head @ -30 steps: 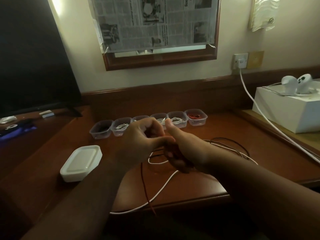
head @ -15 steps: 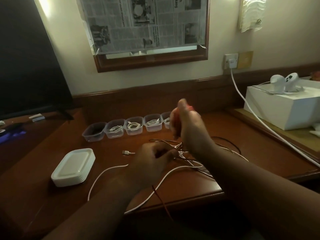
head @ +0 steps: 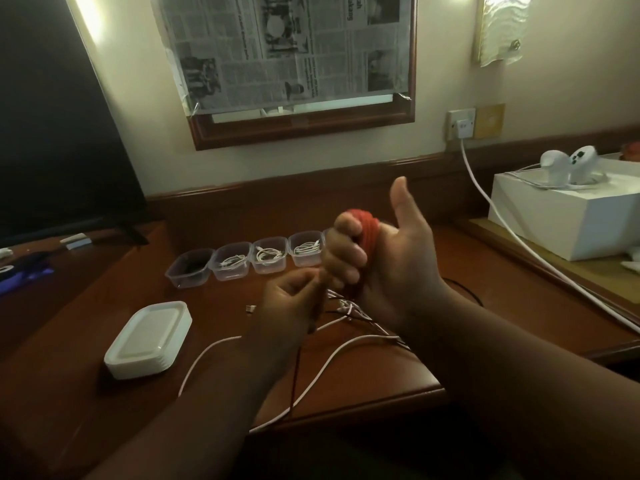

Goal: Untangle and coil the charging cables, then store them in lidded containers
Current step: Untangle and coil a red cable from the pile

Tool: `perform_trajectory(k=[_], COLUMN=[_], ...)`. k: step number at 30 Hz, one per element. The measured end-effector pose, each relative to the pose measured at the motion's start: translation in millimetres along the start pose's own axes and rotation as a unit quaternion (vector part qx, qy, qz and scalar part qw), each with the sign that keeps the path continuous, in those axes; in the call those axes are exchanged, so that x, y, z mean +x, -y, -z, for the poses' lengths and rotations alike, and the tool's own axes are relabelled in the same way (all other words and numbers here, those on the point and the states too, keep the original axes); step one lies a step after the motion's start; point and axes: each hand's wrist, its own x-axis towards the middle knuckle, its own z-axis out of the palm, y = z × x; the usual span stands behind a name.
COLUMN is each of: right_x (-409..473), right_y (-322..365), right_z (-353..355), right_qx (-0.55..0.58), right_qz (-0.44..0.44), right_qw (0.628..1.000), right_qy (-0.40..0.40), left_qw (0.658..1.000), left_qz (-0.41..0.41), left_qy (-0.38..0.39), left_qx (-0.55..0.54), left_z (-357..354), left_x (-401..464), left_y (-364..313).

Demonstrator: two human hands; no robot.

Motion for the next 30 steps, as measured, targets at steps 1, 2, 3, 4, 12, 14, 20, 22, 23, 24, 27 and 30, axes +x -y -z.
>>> perform_trajectory(k=[1,2,3,4,12,14,20,22,23,24,27,30], right_x=[2,3,5,7,6,5,-1,1,2,3,5,7], right_y=[1,0,-2,-5,-19,-12,6,7,6,4,-4,-13], right_z=[0,1,6,11,22,20,8,4,4,6,17,31], right_qx=[-0.024,-0.070,-0.129,-0.205,-0.596,-0.431,0.086,0.117,0.080,0.024,-0.202,-0.435], right_qz=[0.045,0.079,0.104,0.127,-0.087,-0.209,-0.158,-0.040,0.022,0.079,0.209,0.221], right_qw=[0.998,0.992,0.982,0.963,0.795,0.877,0.979,0.992,0.996,0.994,0.942,0.851], right_qy=[-0.032,-0.065,-0.095,-0.119,-0.076,-0.029,0.093,0.032,-0.021,-0.070,-0.166,-0.195], left_qw=[1.000,0.998,0.996,0.990,0.947,0.970,0.996,0.998,1.000,0.999,0.994,0.969], left_qz=[0.004,0.006,0.002,-0.008,-0.144,-0.120,0.024,0.022,0.023,0.026,0.027,-0.056], left_qy=[0.005,0.013,0.020,0.031,0.018,0.015,-0.024,-0.020,-0.010,0.001,0.016,0.031], left_qx=[0.025,0.055,0.091,0.135,0.287,0.210,-0.081,-0.053,-0.018,0.021,0.102,0.239], left_z=[-6,-10,-11,-10,18,25,12,1,-4,-7,-8,0], left_x=[-4,-7,-8,-8,10,14,15,5,-1,-6,-8,-4], left_y=[0,0,0,-1,-38,-39,-6,0,1,1,0,-10])
